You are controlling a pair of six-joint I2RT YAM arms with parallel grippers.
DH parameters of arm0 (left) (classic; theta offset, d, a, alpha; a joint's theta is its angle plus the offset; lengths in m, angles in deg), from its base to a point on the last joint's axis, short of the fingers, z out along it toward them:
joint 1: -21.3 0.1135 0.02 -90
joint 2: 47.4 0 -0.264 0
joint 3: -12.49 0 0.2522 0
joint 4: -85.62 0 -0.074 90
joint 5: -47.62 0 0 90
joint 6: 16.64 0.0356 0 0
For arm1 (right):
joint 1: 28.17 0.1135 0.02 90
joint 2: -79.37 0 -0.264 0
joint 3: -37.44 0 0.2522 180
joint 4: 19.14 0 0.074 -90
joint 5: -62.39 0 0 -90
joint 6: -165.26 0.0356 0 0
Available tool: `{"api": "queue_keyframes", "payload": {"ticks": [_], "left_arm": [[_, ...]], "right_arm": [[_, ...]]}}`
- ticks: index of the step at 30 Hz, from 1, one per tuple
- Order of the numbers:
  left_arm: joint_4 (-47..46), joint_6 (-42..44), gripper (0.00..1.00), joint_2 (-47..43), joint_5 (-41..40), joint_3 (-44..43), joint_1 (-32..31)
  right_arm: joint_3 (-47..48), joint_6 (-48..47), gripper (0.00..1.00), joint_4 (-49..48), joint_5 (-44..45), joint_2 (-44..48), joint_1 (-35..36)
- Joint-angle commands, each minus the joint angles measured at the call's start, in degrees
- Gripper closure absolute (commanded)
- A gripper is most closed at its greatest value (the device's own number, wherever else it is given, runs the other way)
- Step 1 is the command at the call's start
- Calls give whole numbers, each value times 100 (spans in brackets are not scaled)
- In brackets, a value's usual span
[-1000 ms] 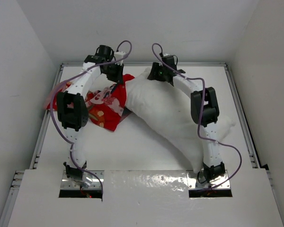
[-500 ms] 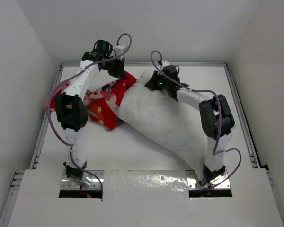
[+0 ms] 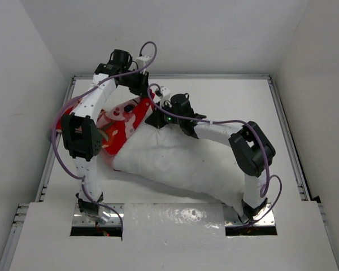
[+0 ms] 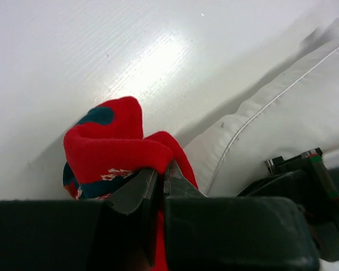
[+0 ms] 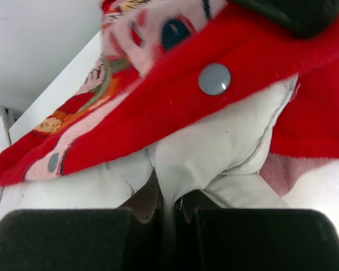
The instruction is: Put the pillow into the pillowcase
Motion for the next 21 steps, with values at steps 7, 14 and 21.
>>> {"api": "queue_keyframes", "payload": {"ticks": [7, 14, 21], "left_arm": [[-223, 421, 98, -773, 323, 458, 30], [-101, 623, 95, -836, 288, 502, 30], [1270, 2080, 95, -862, 1755, 255, 22]], "right_arm": [[-515, -795, 100, -656, -774, 769, 320], [-120, -1666, 100, 197, -572, 821, 663], [126, -449, 100, -610, -396, 119, 286]]}}
